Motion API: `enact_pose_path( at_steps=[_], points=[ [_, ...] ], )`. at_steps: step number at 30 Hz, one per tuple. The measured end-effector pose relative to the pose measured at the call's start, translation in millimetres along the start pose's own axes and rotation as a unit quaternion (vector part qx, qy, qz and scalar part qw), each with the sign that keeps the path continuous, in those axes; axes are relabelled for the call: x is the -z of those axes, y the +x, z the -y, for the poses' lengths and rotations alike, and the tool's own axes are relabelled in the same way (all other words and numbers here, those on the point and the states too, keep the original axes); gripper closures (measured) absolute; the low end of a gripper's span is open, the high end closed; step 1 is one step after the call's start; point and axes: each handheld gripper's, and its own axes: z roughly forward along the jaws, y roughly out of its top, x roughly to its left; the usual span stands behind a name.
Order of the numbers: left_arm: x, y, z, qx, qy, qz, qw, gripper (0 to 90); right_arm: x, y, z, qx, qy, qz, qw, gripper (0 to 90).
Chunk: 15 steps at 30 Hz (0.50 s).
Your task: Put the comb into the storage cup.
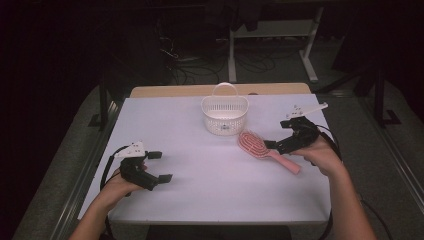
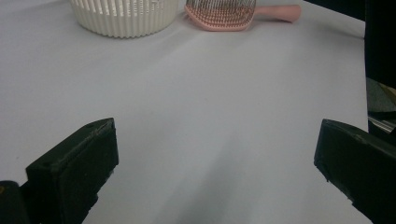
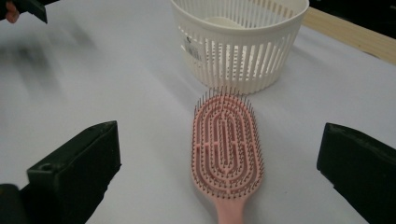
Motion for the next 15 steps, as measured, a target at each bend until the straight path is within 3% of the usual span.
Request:
enact_pose_path(
  at_steps=[15],
  points=[
    [-0.2, 0.3, -0.2, 0.001, 0.0, 0.001, 1.0, 0.0, 1.7, -13.6, -14.5, -0.002, -0.006, 0.007, 1.0, 0.0]
  ],
)
